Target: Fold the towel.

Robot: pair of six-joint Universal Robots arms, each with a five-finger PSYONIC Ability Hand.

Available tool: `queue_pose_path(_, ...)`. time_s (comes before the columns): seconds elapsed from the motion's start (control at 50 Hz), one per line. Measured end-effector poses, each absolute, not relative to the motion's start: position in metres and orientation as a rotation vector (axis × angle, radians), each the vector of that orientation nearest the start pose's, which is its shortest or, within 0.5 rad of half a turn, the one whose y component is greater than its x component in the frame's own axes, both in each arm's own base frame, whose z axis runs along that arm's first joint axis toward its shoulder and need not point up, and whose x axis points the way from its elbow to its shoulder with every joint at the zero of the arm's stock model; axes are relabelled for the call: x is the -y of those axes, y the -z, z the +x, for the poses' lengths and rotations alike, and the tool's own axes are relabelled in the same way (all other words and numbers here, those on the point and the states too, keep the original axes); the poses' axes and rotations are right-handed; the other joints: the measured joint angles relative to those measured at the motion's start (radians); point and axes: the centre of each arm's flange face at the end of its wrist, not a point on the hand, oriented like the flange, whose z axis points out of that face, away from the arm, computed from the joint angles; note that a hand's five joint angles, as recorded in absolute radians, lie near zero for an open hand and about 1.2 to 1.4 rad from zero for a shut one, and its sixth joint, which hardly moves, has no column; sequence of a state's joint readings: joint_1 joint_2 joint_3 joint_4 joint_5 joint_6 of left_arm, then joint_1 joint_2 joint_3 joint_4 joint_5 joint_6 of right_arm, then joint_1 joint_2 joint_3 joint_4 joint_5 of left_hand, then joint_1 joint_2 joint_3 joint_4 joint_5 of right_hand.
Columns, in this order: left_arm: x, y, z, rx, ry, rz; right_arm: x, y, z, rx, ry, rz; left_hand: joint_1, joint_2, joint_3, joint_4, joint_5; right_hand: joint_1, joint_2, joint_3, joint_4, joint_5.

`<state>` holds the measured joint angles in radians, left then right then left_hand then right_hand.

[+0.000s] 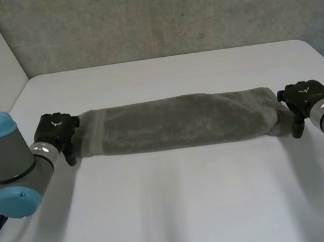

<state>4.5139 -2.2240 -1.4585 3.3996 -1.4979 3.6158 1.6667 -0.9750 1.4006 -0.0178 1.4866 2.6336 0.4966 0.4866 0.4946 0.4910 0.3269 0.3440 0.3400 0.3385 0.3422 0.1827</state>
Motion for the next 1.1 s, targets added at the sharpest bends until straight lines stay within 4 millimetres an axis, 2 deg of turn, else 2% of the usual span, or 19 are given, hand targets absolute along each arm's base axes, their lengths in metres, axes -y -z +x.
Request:
queue_pose_path(0.06, 0.363, -0.122, -0.213, -2.262, 1.821, 0.867, 0.372, -0.140, 0.172, -2.608, 1.803, -0.841, 0.006, 0.008, 0.005, 0.009, 0.007, 0.069, 0.071, 0.074, 0.074, 0.072)
queue_pose_path(0.16, 0.368, -0.115, -0.215, -2.246, 1.840, 0.863, 0.379, -0.128, 0.171, -2.580, 1.784, -0.754, 0.090, 0.096, 0.091, 0.094, 0.088, 0.453, 0.466, 0.461, 0.455, 0.440)
queue_pose_path(0.22, 0.370, -0.114, -0.216, -2.234, 1.854, 0.860, 0.382, -0.125, 0.171, -2.562, 1.779, -0.720, 0.172, 0.181, 0.171, 0.178, 0.165, 0.604, 0.614, 0.608, 0.603, 0.579)
queue_pose_path(0.34, 0.374, -0.115, -0.218, -2.205, 1.895, 0.848, 0.389, -0.125, 0.167, -2.543, 1.792, -0.666, 0.592, 0.601, 0.598, 0.608, 0.579, 0.949, 0.949, 0.952, 0.957, 0.939)
queue_pose_path(0.4, 0.374, -0.115, -0.218, -2.198, 1.906, 0.843, 0.391, -0.126, 0.164, -2.542, 1.812, -0.661, 0.767, 0.791, 0.791, 0.793, 0.769, 0.973, 0.960, 0.991, 0.995, 0.969)
queue_pose_path(0.5, 0.374, -0.118, -0.217, -2.188, 1.918, 0.833, 0.395, -0.130, 0.161, -2.543, 1.867, -0.716, 0.821, 0.865, 0.876, 0.864, 0.850, 0.973, 0.960, 0.991, 0.995, 0.969)
queue_pose_path(0.6, 0.372, -0.123, -0.215, -2.180, 1.924, 0.818, 0.395, -0.132, 0.160, -2.550, 1.951, -0.922, 0.821, 0.865, 0.878, 0.864, 0.850, 0.973, 0.960, 0.991, 0.994, 0.968)
queue_pose_path(0.64, 0.370, -0.126, -0.214, -2.178, 1.926, 0.815, 0.393, -0.133, 0.159, -2.555, 1.977, -1.011, 0.822, 0.865, 0.879, 0.864, 0.851, 0.834, 0.827, 0.847, 0.841, 0.819)
queue_pose_path(0.66, 0.369, -0.127, -0.214, -2.178, 1.926, 0.815, 0.391, -0.134, 0.160, -2.557, 1.989, -1.062, 0.822, 0.865, 0.879, 0.864, 0.855, 0.653, 0.642, 0.684, 0.677, 0.653)
queue_pose_path(0.68, 0.368, -0.128, -0.214, -2.178, 1.926, 0.815, 0.391, -0.134, 0.160, -2.557, 1.993, -1.079, 0.823, 0.865, 0.879, 0.864, 0.857, 0.591, 0.581, 0.605, 0.597, 0.570)
queue_pose_path(0.7, 0.366, -0.129, -0.214, -2.179, 1.925, 0.816, 0.389, -0.134, 0.160, -2.559, 2.002, -1.115, 0.826, 0.865, 0.879, 0.864, 0.858, 0.370, 0.357, 0.403, 0.397, 0.360)
queue_pose_path(0.72, 0.364, -0.130, -0.215, -2.179, 1.926, 0.818, 0.388, -0.134, 0.160, -2.561, 2.009, -1.143, 0.826, 0.865, 0.879, 0.864, 0.858, 0.250, 0.249, 0.265, 0.263, 0.225)
queue_pose_path(0.76, 0.361, -0.131, -0.215, -2.180, 1.927, 0.823, 0.386, -0.134, 0.161, -2.563, 2.014, -1.167, 0.827, 0.865, 0.879, 0.864, 0.858, 0.193, 0.198, 0.199, 0.201, 0.160)
queue_pose_path(0.88, 0.349, -0.135, -0.218, -2.188, 1.925, 0.840, 0.383, -0.132, 0.161, -2.570, 2.008, -1.184, 0.824, 0.859, 0.870, 0.859, 0.852, 0.183, 0.197, 0.194, 0.194, 0.145)
queue_pose_path(0.92, 0.345, -0.137, -0.218, -2.191, 1.923, 0.845, 0.383, -0.130, 0.161, -2.573, 2.001, -1.180, 0.802, 0.811, 0.802, 0.804, 0.796, 0.182, 0.197, 0.194, 0.194, 0.145)
queue_pose_path(1.1, 0.337, -0.139, -0.216, -2.198, 1.915, 0.843, 0.381, -0.125, 0.160, -2.591, 1.964, -1.172, 0.437, 0.446, 0.439, 0.439, 0.433, 0.110, 0.115, 0.119, 0.108, 0.061)
